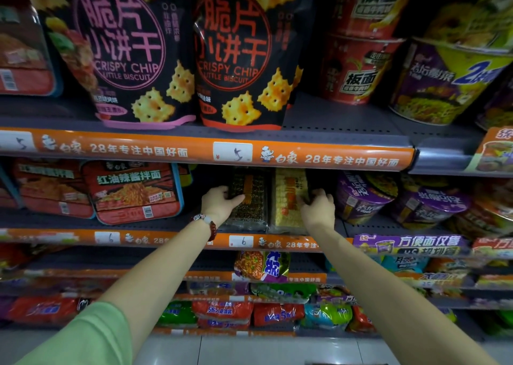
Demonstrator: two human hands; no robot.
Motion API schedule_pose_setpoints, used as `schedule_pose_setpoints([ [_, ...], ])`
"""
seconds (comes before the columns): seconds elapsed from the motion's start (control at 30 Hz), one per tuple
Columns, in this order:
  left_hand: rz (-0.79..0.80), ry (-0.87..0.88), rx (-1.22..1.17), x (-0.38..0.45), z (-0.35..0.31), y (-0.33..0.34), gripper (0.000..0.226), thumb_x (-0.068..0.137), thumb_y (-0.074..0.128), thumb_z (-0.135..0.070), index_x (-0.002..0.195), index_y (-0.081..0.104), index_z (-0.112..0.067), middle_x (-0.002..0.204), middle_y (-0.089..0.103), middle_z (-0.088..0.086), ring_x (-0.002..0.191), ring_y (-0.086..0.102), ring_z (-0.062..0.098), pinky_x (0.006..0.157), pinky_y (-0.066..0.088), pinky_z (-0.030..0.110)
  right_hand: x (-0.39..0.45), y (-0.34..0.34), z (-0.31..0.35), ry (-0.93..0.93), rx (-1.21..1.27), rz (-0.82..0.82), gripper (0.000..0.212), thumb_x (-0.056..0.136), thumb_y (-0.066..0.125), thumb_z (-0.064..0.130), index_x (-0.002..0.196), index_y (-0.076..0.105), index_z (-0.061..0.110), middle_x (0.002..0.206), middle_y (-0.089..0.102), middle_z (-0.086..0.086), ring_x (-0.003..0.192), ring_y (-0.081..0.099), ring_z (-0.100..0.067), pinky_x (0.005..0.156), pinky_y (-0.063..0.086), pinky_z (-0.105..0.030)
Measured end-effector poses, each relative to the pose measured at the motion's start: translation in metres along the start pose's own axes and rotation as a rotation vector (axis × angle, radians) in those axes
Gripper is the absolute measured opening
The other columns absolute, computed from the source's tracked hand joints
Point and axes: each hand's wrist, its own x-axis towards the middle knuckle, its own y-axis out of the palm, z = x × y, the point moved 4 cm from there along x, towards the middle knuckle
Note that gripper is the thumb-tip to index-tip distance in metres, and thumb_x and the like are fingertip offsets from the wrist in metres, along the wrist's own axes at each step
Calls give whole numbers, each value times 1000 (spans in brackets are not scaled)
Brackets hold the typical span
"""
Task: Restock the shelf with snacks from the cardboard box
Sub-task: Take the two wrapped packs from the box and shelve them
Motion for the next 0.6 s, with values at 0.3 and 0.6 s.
schedule_pose_setpoints([
  [0.3,-36,209,175,-20,-17,-22,47,81,70,-37,121,61,-14,126,55,13,112,58,27,95,49,33,-20,-9,27,-297,-304,20,43,85,61,15,127,53,7,129,50,-16,119,44,-36,95,46,-45],
  [0.6,162,582,281,-51,-53,-15,33,80,72,-26,110,66,-15,109,60,6,90,53,9,79,41,18,-64,-16,29,-369,-196,39,35,81,63,8,116,65,9,115,60,-11,106,58,-29,87,47,-32],
])
